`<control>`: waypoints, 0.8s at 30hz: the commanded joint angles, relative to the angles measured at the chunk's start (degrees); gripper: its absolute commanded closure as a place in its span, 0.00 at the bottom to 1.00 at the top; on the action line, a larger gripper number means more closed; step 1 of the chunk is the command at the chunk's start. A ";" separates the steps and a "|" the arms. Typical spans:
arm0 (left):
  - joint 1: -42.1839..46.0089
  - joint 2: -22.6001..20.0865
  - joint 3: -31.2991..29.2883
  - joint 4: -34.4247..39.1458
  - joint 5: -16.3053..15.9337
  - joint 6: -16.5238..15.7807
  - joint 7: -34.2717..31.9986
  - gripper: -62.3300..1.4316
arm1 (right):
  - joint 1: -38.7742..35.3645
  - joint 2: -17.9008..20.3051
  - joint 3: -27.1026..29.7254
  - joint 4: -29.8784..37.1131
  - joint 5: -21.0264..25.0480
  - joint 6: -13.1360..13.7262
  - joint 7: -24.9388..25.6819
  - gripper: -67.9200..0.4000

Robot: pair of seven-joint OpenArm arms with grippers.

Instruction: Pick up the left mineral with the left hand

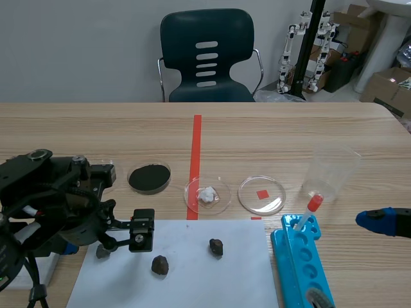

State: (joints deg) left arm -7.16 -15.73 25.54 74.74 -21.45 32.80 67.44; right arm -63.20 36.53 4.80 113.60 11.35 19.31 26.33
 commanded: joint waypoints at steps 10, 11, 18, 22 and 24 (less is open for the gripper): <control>-0.48 -0.66 0.28 0.90 -0.15 0.00 0.74 0.00 | 0.35 -0.04 0.00 0.33 0.42 0.00 0.59 0.14; -0.48 -0.66 0.28 0.90 -0.15 0.00 0.79 0.00 | 0.35 -0.04 0.00 0.33 0.42 0.00 0.59 0.14; -0.48 -0.66 0.28 0.90 -0.15 0.00 0.98 0.00 | 0.35 -0.04 0.00 0.33 0.42 0.00 0.59 0.14; -0.48 -0.66 0.28 0.90 -0.15 0.04 1.03 0.00 | 0.35 -0.04 0.00 0.33 0.42 0.00 0.59 0.14; -0.48 -0.66 0.28 0.90 -0.15 0.04 1.03 0.00 | 0.35 -0.04 0.00 0.33 0.42 0.00 0.59 0.14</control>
State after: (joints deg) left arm -7.16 -15.75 25.54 74.74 -21.50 32.80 68.38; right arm -63.20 36.53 4.80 113.60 11.35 19.31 26.33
